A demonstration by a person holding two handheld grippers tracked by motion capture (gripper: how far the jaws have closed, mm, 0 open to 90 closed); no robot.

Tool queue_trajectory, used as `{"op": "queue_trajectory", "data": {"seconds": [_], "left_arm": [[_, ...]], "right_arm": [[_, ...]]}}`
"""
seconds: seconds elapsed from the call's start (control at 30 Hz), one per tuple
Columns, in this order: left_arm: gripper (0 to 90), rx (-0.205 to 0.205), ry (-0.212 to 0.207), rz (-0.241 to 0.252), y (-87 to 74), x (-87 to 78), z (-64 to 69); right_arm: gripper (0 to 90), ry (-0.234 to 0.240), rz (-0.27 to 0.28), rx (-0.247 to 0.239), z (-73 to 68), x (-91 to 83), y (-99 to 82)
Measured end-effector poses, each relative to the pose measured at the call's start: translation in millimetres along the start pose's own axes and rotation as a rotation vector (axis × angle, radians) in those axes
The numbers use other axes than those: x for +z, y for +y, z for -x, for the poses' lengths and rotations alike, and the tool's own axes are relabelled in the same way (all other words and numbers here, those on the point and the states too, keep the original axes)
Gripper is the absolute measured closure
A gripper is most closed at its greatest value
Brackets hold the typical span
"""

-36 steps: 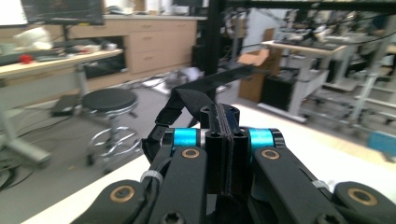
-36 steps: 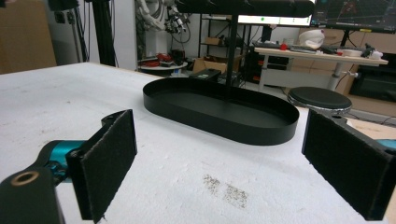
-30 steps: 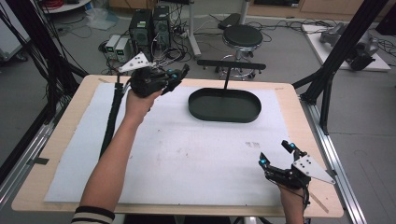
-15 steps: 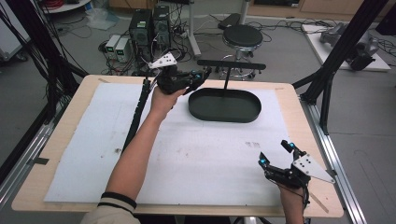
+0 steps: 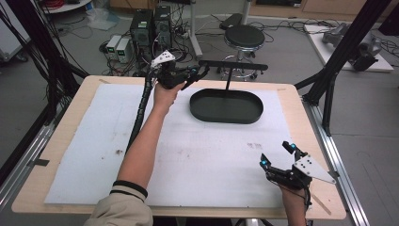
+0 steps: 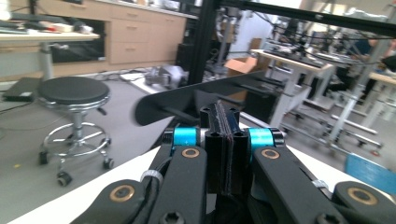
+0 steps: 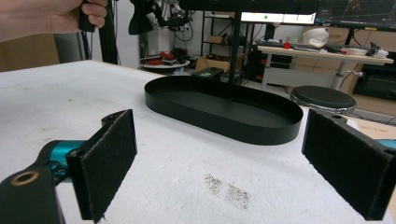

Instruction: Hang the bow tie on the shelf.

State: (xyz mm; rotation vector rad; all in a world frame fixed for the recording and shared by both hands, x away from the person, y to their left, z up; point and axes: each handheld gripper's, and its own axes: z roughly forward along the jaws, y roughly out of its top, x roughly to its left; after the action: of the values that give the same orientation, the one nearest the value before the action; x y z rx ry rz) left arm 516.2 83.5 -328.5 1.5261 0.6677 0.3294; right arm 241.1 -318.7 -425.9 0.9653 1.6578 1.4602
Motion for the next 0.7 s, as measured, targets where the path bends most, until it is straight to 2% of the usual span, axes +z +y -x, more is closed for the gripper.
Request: {"op": "queue_trajectory", "data": {"seconds": [0.13,0.33,0.37,0.4,0.43,0.47,0.5,0.53,0.63,0.7], "left_arm": [[88.8,-0.009,0.033,-0.012,-5.7,-0.3,-10.6],[86.5,0.01,0.076,-0.027,-12.2,2.8,-16.2],[76.2,0.018,0.086,-0.033,-12.6,3.1,-16.6],[76.2,0.024,0.094,-0.036,-13.0,3.5,-16.3],[72.4,0.03,0.098,-0.041,-13.3,3.8,-16.4],[59.1,0.029,0.109,-0.047,-13.3,3.4,-16.3],[52.7,0.022,0.119,-0.047,-13.3,3.0,-16.1],[52.7,0.014,0.128,-0.04,-13.1,2.4,-15.8],[33.6,0.005,0.16,-0.02,-10.2,-3.2,-14.4],[21.9,0.025,0.188,-0.013,-6.7,-10.4,-11.9]], "right_arm": [[9.4,0.007,-0.01,-0.009,-1.1,1.2,-0.4],[9.4,0.004,-0.02,-0.007,-1.8,1.4,-0.9],[9.4,0.005,-0.019,-0.009,-1.6,1.4,-1.0],[9.4,0.004,-0.018,-0.01,-1.5,1.3,-1.1],[9.4,0.003,-0.019,-0.008,-1.5,1.0,-1.2],[9.4,0.003,-0.017,-0.005,-1.3,0.8,-1.3],[9.4,0.002,-0.015,-0.011,-0.7,0.6,-1.3],[9.4,0.002,-0.015,-0.011,-0.7,0.6,-1.3],[9.4,0.002,-0.011,-0.003,-0.6,-0.5,-1.0],[9.4,0.0,-0.01,-0.002,-0.6,-1.3,-0.9]]}}
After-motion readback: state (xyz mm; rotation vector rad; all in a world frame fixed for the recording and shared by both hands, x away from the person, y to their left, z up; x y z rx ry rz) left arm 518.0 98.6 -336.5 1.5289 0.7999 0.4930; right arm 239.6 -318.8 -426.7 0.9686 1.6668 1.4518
